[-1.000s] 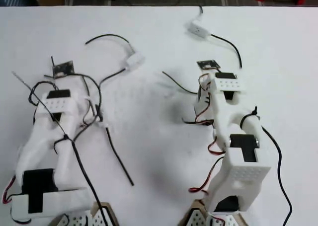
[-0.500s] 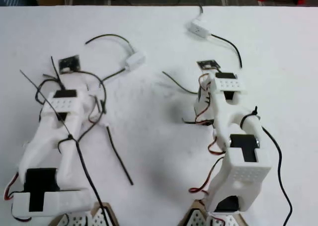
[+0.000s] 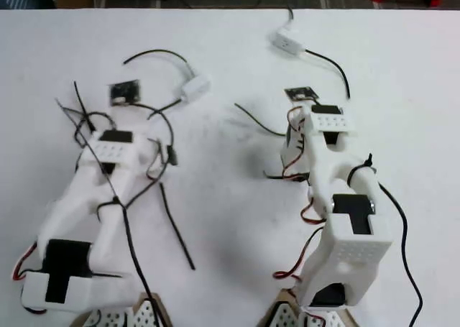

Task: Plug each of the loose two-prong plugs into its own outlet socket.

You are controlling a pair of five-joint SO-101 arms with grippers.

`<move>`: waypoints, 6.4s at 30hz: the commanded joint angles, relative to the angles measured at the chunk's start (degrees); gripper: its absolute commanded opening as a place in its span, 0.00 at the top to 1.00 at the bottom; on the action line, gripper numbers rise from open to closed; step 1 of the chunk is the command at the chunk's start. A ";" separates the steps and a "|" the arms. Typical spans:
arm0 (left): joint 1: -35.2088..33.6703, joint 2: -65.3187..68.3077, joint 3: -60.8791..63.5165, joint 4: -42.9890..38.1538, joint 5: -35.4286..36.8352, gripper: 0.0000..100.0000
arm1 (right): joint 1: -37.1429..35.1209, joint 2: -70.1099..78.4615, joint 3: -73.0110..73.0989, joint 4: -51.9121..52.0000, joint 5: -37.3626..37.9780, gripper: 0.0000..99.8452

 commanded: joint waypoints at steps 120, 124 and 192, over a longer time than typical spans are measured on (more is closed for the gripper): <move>4.62 18.42 -23.82 20.75 -17.05 0.91 | 0.04 0.84 -0.09 -0.48 0.44 0.98; 0.48 17.36 -29.27 29.98 -15.91 0.78 | 0.04 0.84 -0.09 -0.48 0.44 0.98; -29.49 9.01 -33.23 47.56 -40.62 0.77 | -2.15 0.84 -0.09 -1.27 0.44 0.98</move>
